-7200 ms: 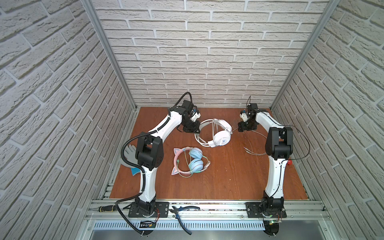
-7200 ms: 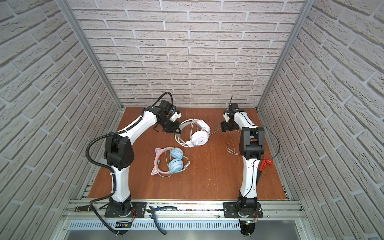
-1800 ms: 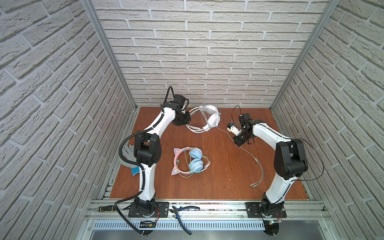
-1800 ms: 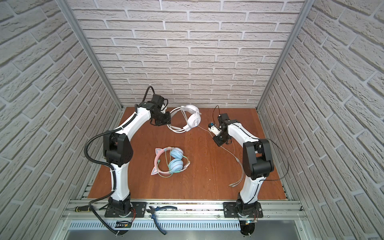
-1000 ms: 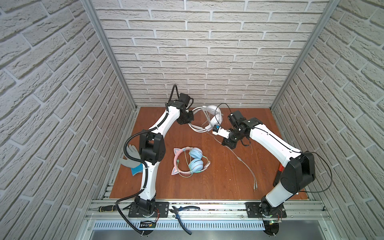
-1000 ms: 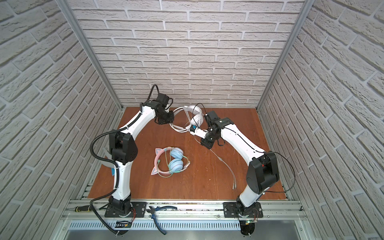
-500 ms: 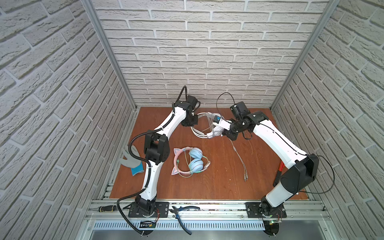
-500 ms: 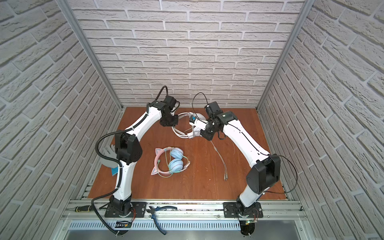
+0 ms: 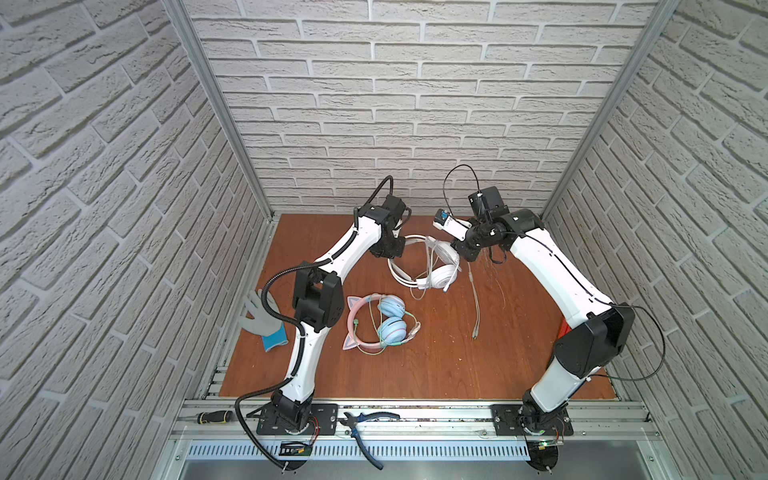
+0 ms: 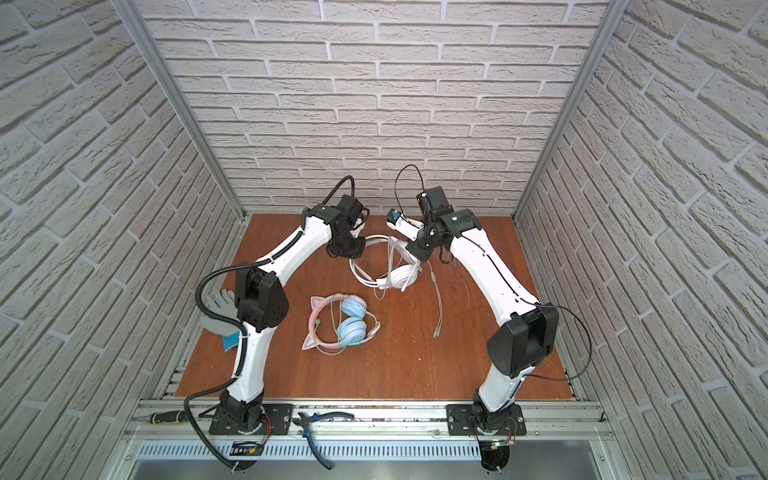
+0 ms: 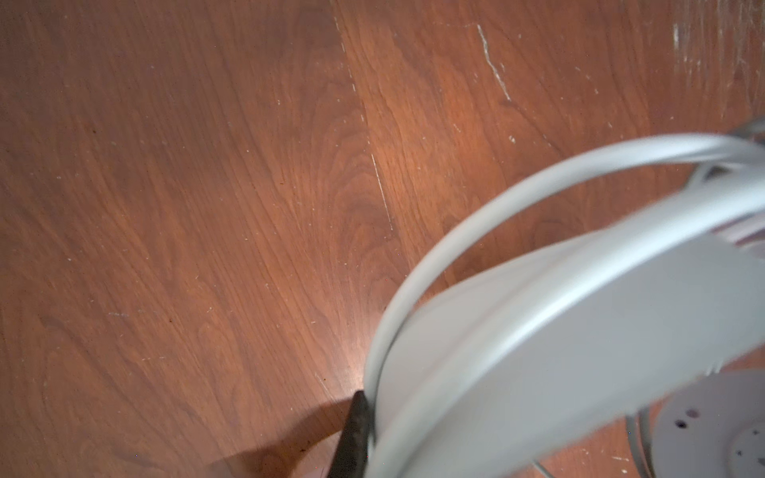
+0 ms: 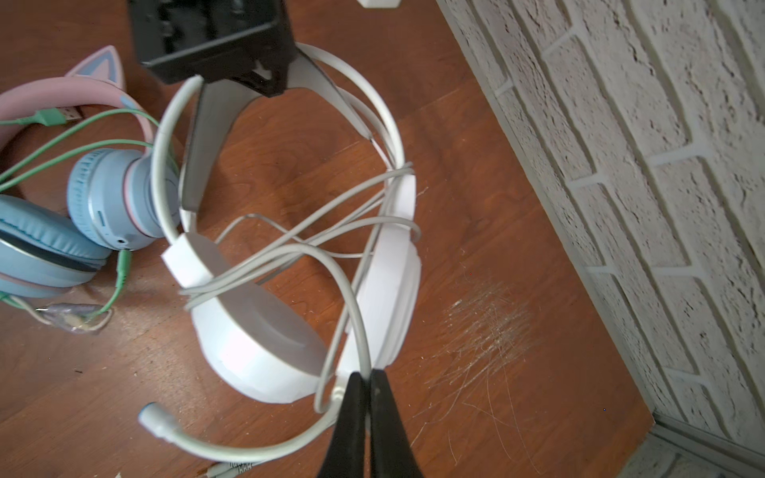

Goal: Wrap the headphones

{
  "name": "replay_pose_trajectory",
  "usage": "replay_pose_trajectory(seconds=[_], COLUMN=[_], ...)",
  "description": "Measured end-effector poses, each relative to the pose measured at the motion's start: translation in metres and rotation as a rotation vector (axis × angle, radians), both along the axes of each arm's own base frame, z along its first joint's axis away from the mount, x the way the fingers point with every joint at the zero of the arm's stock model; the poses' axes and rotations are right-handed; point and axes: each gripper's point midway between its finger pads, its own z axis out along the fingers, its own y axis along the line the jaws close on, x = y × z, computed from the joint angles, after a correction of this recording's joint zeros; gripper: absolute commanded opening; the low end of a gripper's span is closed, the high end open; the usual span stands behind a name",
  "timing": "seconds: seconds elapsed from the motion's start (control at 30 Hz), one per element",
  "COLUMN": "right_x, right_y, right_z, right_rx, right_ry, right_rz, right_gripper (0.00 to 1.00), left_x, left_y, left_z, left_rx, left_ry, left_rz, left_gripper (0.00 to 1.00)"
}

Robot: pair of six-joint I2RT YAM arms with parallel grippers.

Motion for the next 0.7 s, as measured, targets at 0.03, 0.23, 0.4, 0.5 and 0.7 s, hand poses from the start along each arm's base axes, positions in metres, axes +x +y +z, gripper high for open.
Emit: replay_pose_trajectory(seconds=[0.03,0.23,0.4,0.5,0.7], right_x=[0.004,0.021,0.038,0.045,0.054], right_y=[-0.003,-0.022,-0.036,-0.044,-0.052], right_z=[-0.002,-0.011,-0.015,-0.024,-0.040], right_rx=[-0.003,-0.018,-0.024,-0.034,-0.033], right_ry=[0.002,0.008,0.003,0.014,0.050], right_rz=[-0.016,-0.107,-0.176,-0.203,-0.245], right_gripper=[0.06,0.06,0.05,0.05,0.05], left_x=[-0.001,-0.008,-0.013,-0.013,-0.014], left_y=[-0.001,-0.007,-0.010,-0.009,-0.010], left_z=[0.000,-0.001,-0.002,-0.002,-0.001], left_rx=[0.003,0.033,0.057,0.068,0.085], left_ry=[0.000,-0.007,-0.009,-0.014,-0.025], left_rz=[-0.011,-0.065,-0.094,-0.100,-0.108], left_gripper=[0.00,0.00,0.00,0.00,0.00])
